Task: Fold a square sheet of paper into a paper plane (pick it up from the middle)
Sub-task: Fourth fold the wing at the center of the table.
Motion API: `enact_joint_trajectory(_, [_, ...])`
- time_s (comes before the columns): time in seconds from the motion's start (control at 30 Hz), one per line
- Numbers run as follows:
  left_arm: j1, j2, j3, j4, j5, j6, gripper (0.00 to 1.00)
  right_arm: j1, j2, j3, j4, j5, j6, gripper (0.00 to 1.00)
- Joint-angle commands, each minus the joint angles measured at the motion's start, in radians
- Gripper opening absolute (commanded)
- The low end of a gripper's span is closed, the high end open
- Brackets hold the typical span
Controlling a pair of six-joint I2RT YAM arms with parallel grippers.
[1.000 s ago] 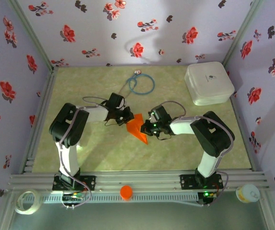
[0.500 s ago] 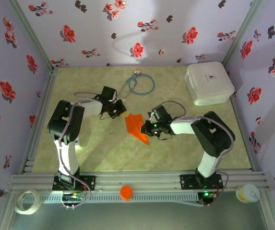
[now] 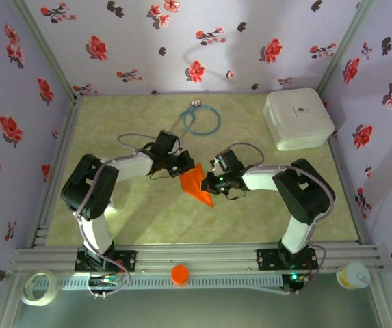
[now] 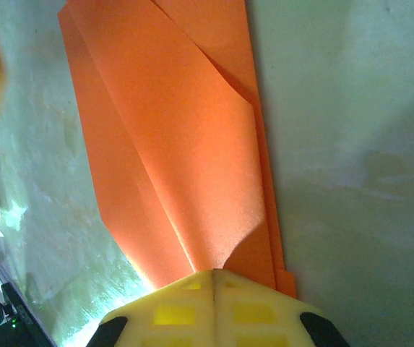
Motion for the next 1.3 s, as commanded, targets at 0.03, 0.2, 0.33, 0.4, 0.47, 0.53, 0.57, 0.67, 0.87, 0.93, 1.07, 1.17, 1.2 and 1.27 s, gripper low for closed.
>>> enact_joint_trajectory(0.03, [-0.011,0.064,-0.022,0.062,0.037,-0.009,0.0,-0.006,0.024,-0.021,-0.134,0.028,-0.013,0.0])
enact_joint_trajectory(0.2, [-0.008,0.109,-0.034,0.062,0.022,-0.016,0.0,-0.006,0.0,-0.016,-0.115,0.01,-0.004,0.01])
enact_joint_trajectory(0.33, [-0.001,0.12,-0.053,0.039,-0.002,-0.001,0.0,-0.005,-0.036,0.019,-0.115,-0.022,0.008,0.02])
enact_joint_trajectory(0.4, [0.004,0.127,-0.063,0.041,-0.003,0.002,0.0,0.0,-0.053,0.042,-0.115,-0.034,0.013,0.02])
enact_joint_trajectory(0.47, [0.006,0.131,-0.072,0.047,-0.001,0.003,0.0,0.009,-0.055,0.07,-0.112,-0.051,0.014,0.02])
enact_joint_trajectory(0.53, [0.006,0.133,-0.076,0.051,0.001,0.003,0.0,0.023,-0.042,0.098,-0.113,-0.051,0.018,0.02])
enact_joint_trajectory(0.57, [0.006,0.132,-0.076,0.055,0.003,0.002,0.0,0.029,-0.028,0.111,-0.111,-0.048,0.022,0.02])
enact_joint_trajectory(0.67, [0.006,0.132,-0.078,0.064,0.005,-0.003,0.0,0.037,0.025,0.141,-0.104,-0.027,0.034,0.02])
enact_joint_trajectory(0.87, [0.006,0.126,-0.081,0.071,0.006,-0.007,0.0,0.036,0.096,0.121,-0.08,-0.008,0.049,0.03])
enact_joint_trajectory(0.93, [0.007,0.127,-0.085,0.073,0.007,-0.007,0.0,0.033,0.085,0.092,-0.076,-0.006,0.047,0.03])
enact_joint_trajectory(1.07, [0.012,0.135,-0.087,0.079,0.008,-0.008,0.0,0.03,0.032,0.042,-0.063,-0.022,0.047,0.04])
enact_joint_trajectory(1.17, [0.015,0.142,-0.088,0.081,0.009,-0.006,0.0,0.029,-0.019,0.004,-0.051,-0.027,0.052,0.05])
enact_joint_trajectory(1.2, [0.015,0.142,-0.09,0.083,0.008,-0.008,0.0,0.027,-0.031,-0.01,-0.049,-0.03,0.051,0.06])
enact_joint_trajectory(1.27, [0.017,0.146,-0.09,0.085,0.008,-0.008,0.0,0.022,-0.053,-0.036,-0.042,-0.033,0.053,0.07])
